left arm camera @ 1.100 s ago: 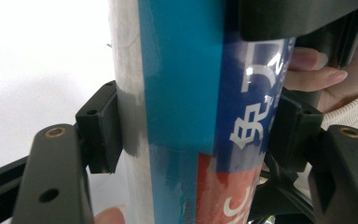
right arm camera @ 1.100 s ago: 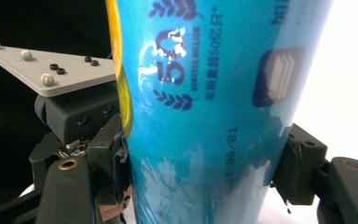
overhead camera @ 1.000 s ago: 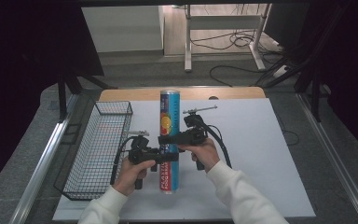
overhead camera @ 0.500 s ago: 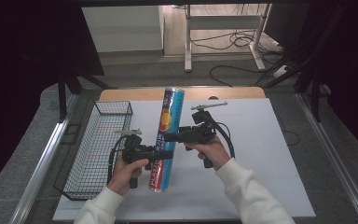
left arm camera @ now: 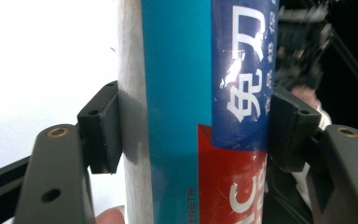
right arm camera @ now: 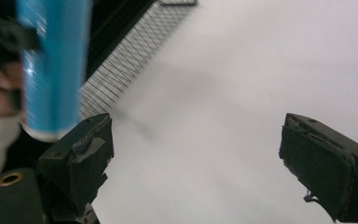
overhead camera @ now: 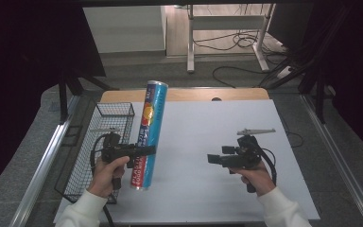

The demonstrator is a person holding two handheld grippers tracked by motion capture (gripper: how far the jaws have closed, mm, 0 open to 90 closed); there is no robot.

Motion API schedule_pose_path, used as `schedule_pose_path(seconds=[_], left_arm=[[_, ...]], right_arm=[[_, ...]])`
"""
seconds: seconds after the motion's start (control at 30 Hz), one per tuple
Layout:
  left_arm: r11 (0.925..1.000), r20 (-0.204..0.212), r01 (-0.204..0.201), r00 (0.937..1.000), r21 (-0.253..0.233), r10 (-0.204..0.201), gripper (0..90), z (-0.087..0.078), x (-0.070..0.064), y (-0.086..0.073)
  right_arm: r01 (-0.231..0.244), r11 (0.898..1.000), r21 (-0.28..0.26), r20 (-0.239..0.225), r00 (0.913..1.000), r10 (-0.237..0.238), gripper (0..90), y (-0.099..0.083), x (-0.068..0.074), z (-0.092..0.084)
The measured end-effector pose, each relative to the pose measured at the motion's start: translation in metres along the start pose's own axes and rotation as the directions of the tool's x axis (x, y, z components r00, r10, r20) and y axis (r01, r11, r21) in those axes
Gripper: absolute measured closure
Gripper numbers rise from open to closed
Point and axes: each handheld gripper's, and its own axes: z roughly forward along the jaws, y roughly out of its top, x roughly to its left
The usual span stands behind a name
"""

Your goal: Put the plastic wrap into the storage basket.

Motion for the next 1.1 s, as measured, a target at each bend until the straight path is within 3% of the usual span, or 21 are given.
schedule_pose_path(seconds=[0.17, 0.3, 0.5, 0.67, 0.97, 1.1], left_arm=[[0.9993, -0.015, 0.014, 0.9998, -0.034, -0.015, 32.1, -0.022, 0.001, 0.003], [0.9983, -0.052, 0.018, 0.9984, -0.056, -0.021, 32.1, -0.039, 0.001, 0.005], [0.9962, -0.107, 0.025, 0.9937, -0.084, -0.034, 32.1, -0.066, 0.005, 0.01], [0.9945, -0.152, 0.031, 0.9874, -0.1, -0.046, 32.1, -0.086, 0.008, 0.011], [0.989, -0.24, 0.067, 0.966, -0.132, -0.097, 32.1, -0.125, 0.022, 0.0], [0.9878, -0.282, 0.084, 0.952, -0.131, -0.118, 32.1, -0.138, 0.029, -0.007]], right_arm=[[-0.018, 0.999, 0.031, 0.062, 0.998, 0.016, 11.0, -0.03, -0.022, -0.013], [-0.048, 0.998, 0.047, 0.092, 0.9948, 0.044, 11.1, -0.047, -0.036, -0.018], [-0.046, 0.998, 0.051, 0.142, 0.9891, 0.038, 11.2, -0.056, -0.046, -0.025], [-0.042, 0.997, 0.067, 0.155, 0.9874, 0.031, 11.3, -0.059, -0.047, -0.022], [-0.046, 0.996, 0.071, 0.16, 0.9864, 0.034, 11.3, -0.06, -0.05, -0.021], [-0.049, 0.996, 0.079, 0.162, 0.9862, 0.036, 11.3, -0.061, -0.051, -0.019]])
